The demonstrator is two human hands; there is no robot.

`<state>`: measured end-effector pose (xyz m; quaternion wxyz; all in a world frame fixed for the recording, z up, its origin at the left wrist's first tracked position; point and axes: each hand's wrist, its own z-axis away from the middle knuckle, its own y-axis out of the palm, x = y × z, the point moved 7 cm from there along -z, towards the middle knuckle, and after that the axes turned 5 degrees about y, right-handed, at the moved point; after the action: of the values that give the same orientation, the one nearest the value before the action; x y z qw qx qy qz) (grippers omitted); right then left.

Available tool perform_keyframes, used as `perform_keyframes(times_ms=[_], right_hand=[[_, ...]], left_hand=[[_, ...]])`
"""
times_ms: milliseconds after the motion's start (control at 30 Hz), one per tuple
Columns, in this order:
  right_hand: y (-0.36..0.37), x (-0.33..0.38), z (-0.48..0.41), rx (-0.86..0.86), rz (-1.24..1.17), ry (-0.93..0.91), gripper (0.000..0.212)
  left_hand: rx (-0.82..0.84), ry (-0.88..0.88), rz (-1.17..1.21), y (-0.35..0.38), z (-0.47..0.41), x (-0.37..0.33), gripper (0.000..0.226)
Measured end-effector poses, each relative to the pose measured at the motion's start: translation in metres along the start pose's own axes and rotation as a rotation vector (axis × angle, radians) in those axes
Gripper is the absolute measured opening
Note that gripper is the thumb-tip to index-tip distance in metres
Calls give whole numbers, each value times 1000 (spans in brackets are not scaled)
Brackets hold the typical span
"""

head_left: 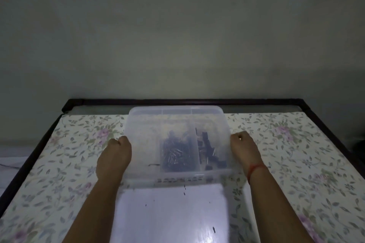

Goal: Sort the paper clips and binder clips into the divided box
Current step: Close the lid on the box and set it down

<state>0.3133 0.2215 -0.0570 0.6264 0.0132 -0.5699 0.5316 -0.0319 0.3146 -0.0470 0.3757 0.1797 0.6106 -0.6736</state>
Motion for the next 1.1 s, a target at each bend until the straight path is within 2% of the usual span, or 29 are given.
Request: perform_keyframes(times_ms=[100,200,333,567,800,867,1000,1100], right_hand=[[8,26,-19,0,35,-19,40],[17,36,-36,11,-64,58,53],[22,32,-48,40,-114,82,45],[28,27,-54,87,-134,132,53],[16,30,-37,-34,-35,34,55],[7,24,-25,-27,11,10,56],[-4,-1,6,-80,204,-68,62],[1,-11,18,-128,176,-80,64]], left_hand=[[-7,-4,10,-1,-21,-18,44],[-17,-35,55,5,-33,-30,50],[-1,-104,184,16,-46,-22,55],[5,-118,227,24,-55,-15,58],[-16,-196,496,18,-52,1,68],[2,-163,423,10,-42,2,71],[-41,-31,72,-9,-6,3,61],[-107,35,-20,-9,19,8,59]])
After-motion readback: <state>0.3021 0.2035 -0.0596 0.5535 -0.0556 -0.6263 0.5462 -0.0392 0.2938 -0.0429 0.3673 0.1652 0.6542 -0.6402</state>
